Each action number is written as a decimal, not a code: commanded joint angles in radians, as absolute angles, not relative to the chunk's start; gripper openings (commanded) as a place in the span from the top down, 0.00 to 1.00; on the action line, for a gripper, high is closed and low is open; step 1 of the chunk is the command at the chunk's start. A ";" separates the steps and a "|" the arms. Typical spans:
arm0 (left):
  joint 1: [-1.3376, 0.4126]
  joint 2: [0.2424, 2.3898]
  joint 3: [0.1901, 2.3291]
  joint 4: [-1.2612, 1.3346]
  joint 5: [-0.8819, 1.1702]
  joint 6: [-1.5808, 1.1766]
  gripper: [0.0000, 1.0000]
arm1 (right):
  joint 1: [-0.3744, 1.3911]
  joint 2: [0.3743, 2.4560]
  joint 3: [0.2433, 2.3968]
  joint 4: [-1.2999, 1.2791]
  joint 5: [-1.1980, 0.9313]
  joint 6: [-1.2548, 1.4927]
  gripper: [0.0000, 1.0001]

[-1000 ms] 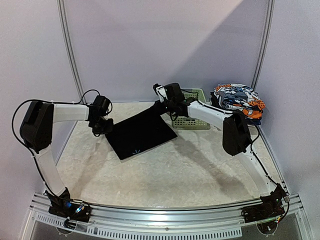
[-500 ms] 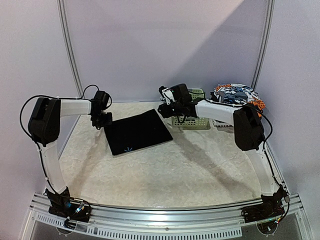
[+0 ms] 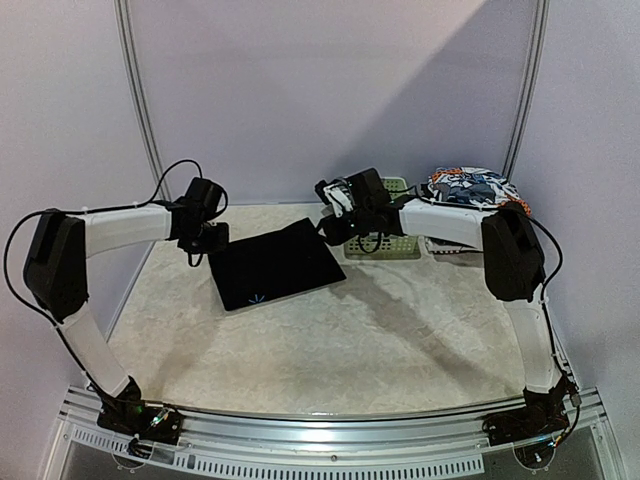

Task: Fold and stack the mixed laundry pile
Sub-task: Move the square-folded T-shirt to the center of the board.

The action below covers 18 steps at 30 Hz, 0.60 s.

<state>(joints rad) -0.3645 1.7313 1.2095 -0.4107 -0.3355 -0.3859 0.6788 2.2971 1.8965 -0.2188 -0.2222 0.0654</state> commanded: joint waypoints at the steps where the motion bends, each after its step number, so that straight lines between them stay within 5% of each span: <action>1: -0.447 1.694 1.138 -0.370 -0.176 -0.403 0.58 | 0.675 2.323 1.885 -0.277 -0.276 0.072 0.66; 6: -0.505 1.729 1.106 -0.319 -0.031 -0.416 0.73 | 0.654 2.362 1.885 -0.303 -0.346 0.098 0.75; 18: -0.551 1.828 1.012 -0.246 -0.028 -0.439 0.82 | 0.654 2.442 1.897 -0.368 -0.390 0.105 0.77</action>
